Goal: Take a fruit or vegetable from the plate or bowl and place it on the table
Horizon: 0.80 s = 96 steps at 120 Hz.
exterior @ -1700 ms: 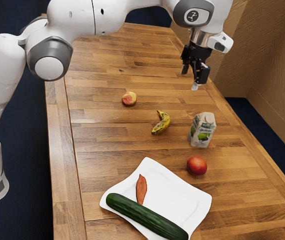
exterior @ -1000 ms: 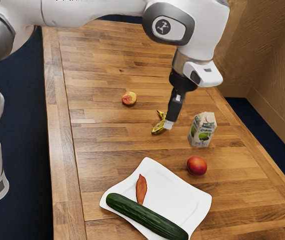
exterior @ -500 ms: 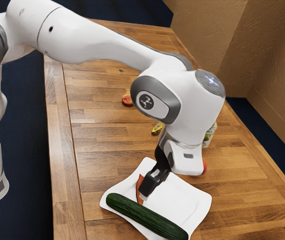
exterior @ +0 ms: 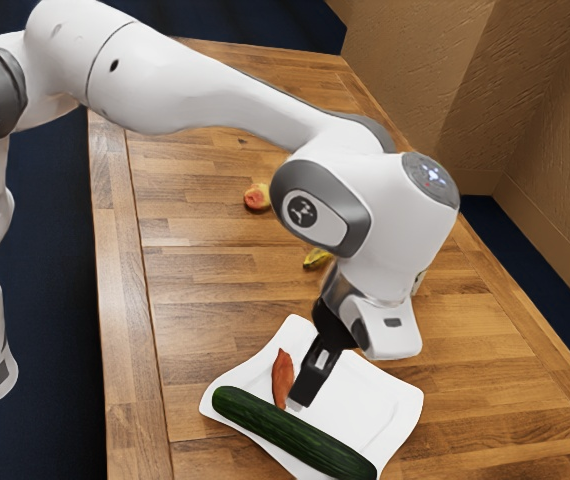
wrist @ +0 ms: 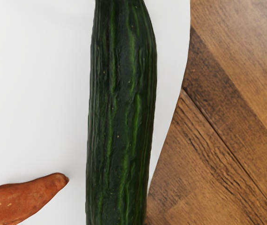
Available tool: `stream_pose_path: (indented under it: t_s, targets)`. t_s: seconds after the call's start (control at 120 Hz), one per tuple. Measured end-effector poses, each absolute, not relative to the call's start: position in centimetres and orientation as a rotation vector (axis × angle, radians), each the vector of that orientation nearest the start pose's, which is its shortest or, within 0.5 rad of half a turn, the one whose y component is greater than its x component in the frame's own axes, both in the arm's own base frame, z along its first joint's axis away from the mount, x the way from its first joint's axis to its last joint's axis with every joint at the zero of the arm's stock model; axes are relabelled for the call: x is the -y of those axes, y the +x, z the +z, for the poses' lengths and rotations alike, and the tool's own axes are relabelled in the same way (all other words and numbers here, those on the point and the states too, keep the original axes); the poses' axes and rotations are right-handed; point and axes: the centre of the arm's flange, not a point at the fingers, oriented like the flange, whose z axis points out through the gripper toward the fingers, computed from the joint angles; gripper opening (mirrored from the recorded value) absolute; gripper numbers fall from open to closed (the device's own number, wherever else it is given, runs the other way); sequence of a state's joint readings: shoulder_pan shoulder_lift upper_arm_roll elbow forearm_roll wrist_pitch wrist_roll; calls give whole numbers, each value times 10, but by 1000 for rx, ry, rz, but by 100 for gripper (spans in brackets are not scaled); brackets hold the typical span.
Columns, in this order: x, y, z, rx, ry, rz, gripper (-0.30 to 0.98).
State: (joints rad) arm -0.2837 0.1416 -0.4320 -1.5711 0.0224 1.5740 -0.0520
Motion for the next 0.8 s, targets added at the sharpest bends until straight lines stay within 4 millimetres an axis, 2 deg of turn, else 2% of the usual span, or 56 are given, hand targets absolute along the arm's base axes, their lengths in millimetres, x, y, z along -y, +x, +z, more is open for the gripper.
stream_pose_path:
  t_s: [0.058,0.142,0.233,0.367,0.575,0.8]
  targets:
    - [378,456,543,-1014,-2952,208,69]
    - [379,461,522,-985,-2955,244,69]
    - [378,463,511,-953,-2961,254,69]
    - [379,463,511,-920,-2970,239,69]
    - [378,458,522,-885,-2977,212,69]
    - [380,455,515,-855,-2969,224,69]
